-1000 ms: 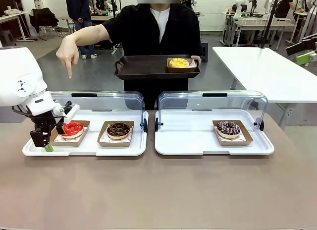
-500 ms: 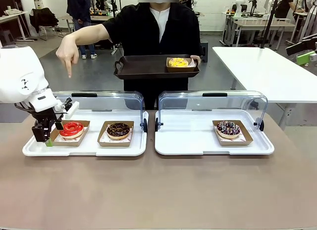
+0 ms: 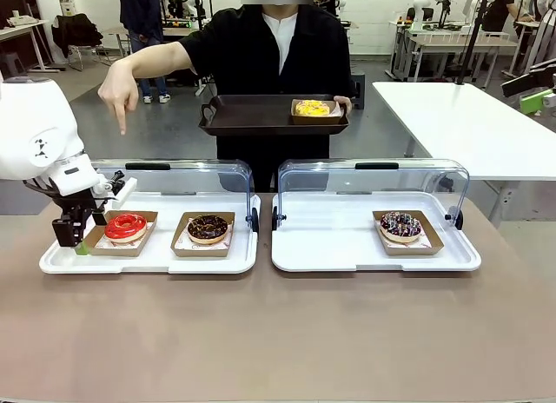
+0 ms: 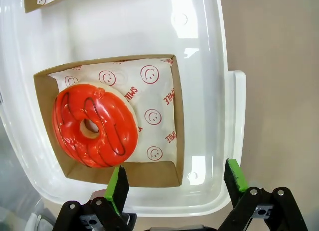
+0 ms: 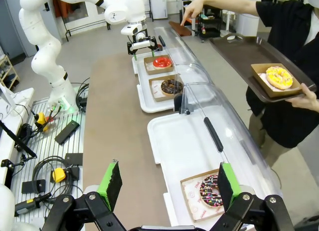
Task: Provide the desired donut to the person.
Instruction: Pick up and lift the Paper togo box containing the Donut pointed at by the person.
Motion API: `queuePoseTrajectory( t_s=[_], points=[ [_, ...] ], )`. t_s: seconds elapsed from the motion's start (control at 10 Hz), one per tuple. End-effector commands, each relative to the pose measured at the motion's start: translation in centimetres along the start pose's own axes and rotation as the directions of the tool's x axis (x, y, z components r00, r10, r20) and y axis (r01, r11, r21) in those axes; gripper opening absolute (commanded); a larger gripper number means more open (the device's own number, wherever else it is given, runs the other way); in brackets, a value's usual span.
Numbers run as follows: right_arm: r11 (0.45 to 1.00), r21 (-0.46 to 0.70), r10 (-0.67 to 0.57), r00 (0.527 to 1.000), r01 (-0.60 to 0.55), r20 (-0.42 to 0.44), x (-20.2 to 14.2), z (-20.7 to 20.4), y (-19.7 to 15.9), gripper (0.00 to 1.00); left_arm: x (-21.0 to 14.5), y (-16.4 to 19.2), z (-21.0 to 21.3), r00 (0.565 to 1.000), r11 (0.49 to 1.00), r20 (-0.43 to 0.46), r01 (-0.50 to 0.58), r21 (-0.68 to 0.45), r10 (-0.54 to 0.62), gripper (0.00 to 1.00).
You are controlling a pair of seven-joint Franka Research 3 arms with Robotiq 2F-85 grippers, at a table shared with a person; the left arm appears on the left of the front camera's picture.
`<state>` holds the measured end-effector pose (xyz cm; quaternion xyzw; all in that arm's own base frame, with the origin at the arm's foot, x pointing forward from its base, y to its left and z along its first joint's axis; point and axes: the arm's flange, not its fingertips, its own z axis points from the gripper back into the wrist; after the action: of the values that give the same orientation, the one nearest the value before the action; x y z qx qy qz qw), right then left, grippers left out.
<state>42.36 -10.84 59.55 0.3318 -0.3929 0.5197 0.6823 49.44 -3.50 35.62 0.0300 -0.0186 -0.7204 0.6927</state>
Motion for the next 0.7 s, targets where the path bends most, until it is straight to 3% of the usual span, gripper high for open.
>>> queuePoseTrajectory(
  t_s=[0.0, 0.6],
  points=[
    [1.0, -0.001, 0.001, 1.0, -0.001, 0.006, 0.1, 0.0, 0.1, 1.0, -0.1, -0.5, 0.1, 0.999, 1.0, -0.032, -0.021, 0.011, 0.021, 1.0],
    [1.0, -0.001, 0.001, 1.0, -0.001, 0.006, 0.1, 0.0, 0.1, 1.0, -0.3, -0.2, -2.1, 0.997, 0.999, -0.071, -0.044, -0.024, 0.042, 1.0]
  ],
)
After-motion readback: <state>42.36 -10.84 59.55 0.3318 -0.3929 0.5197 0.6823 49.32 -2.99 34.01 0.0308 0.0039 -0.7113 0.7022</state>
